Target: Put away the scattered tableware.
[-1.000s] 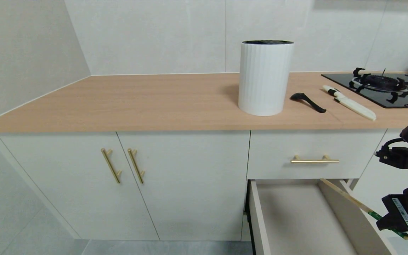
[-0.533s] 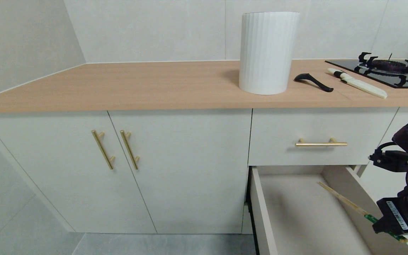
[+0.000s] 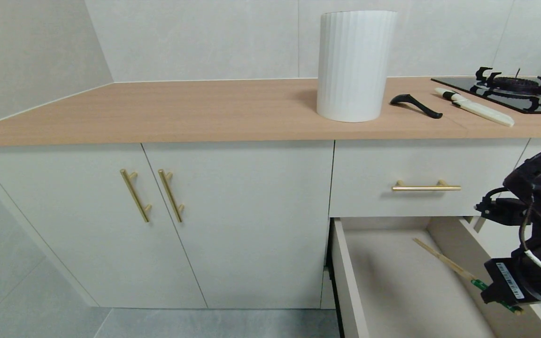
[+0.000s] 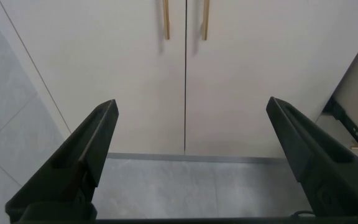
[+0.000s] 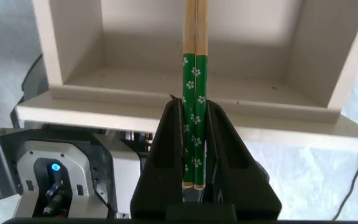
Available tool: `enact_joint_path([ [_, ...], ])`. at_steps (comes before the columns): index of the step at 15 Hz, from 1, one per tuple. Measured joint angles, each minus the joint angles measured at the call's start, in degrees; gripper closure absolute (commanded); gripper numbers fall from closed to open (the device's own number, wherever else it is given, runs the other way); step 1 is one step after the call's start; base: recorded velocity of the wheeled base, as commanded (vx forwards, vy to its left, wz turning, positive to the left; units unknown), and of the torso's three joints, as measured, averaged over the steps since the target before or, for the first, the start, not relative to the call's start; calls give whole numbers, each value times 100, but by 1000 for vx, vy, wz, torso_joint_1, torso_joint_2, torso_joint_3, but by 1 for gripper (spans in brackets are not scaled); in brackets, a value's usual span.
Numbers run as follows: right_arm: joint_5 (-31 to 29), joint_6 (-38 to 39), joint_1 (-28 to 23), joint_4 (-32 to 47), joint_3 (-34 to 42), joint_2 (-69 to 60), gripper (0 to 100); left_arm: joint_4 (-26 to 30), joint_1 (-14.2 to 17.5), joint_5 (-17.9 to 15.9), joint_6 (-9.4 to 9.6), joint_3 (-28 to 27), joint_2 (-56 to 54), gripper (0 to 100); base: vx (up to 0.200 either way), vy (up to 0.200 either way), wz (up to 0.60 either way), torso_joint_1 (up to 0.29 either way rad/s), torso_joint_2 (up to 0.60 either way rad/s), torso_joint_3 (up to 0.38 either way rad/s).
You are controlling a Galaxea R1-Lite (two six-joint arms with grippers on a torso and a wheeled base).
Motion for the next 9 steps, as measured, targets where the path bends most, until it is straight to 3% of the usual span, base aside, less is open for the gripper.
enact_joint_path([
  [9, -22, 11, 166, -2469, -88, 2157, 100, 0, 0, 0, 0, 0, 0, 0, 0, 0, 0, 0, 0, 0],
])
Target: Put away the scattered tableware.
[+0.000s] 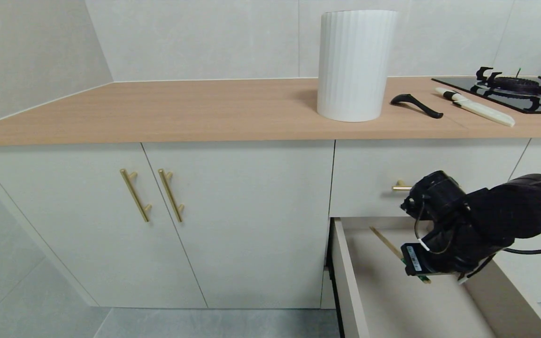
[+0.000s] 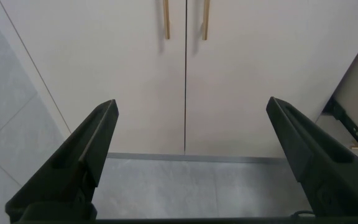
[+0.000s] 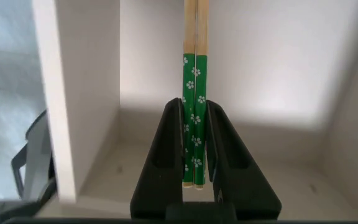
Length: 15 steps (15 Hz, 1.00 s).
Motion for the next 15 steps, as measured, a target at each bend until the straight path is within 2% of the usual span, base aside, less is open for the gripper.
enact_joint_path([
  [7, -28, 24, 24, -1352, 22, 1373, 100, 0, 0, 0, -1, 0, 0, 0, 0, 0, 0, 0, 0, 0],
  [15, -595, 139, 57, -2154, 110, 2300, 100, 0, 0, 0, 0, 0, 0, 0, 0, 0, 0, 0, 0, 0],
])
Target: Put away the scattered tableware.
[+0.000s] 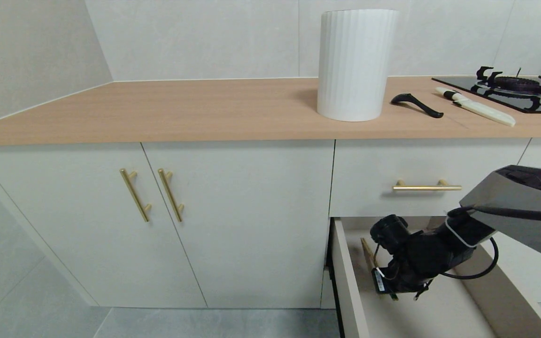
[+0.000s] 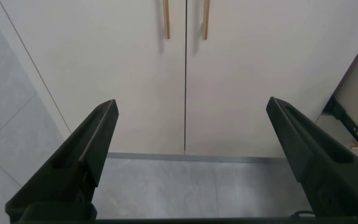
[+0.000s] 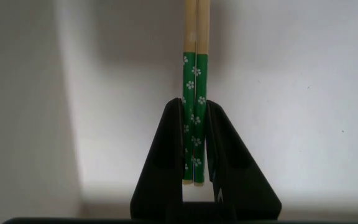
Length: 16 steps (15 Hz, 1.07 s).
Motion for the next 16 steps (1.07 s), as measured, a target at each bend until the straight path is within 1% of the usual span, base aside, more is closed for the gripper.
enact_joint_path([
  [7, -123, 16, 5, -177, 4, 218, 100, 0, 0, 0, -1, 0, 0, 0, 0, 0, 0, 0, 0, 0],
  [8, -130, 17, 5, -180, 6, 227, 0, 0, 0, 0, -1, 0, 0, 0, 0, 0, 0, 0, 0, 0],
  [13, -133, 20, 17, -178, 10, 238, 0, 0, 0, 0, -1, 0, 0, 0, 0, 0, 0, 0, 0, 0],
  [16, -122, 17, 50, -152, 168, 117, 0, 0, 0, 0, -1, 0, 0, 0, 0, 0, 0, 0, 0, 0],
])
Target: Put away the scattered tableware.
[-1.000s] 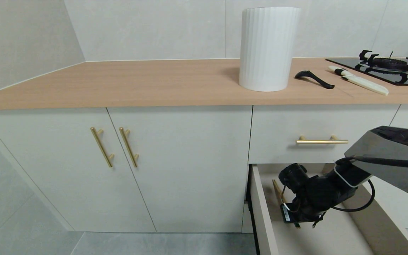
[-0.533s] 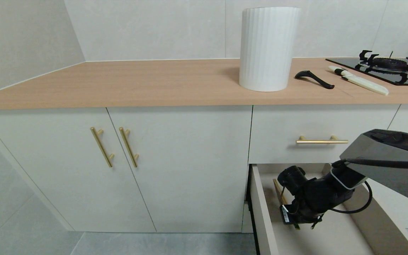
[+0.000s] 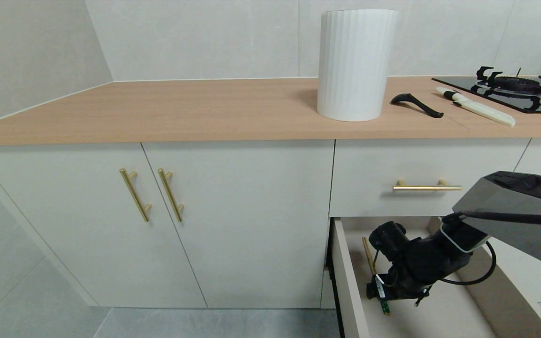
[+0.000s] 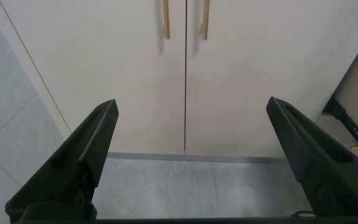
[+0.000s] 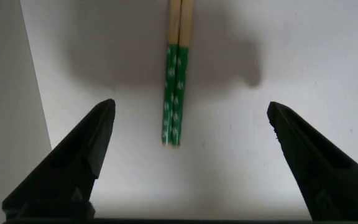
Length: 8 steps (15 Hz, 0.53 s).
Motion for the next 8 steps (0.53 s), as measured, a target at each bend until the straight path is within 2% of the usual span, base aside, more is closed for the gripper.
enact_joint_path([
  [5, 18, -39, 118, 60, 467, -1182, 0, 0, 0, 0, 0, 0, 0, 0, 0, 0, 0, 0, 0, 0],
  [8, 18, -247, -74, 630, 539, -2352, 0, 0, 0, 2, 1, 0, 0, 0, 0, 0, 0, 0, 0, 0],
])
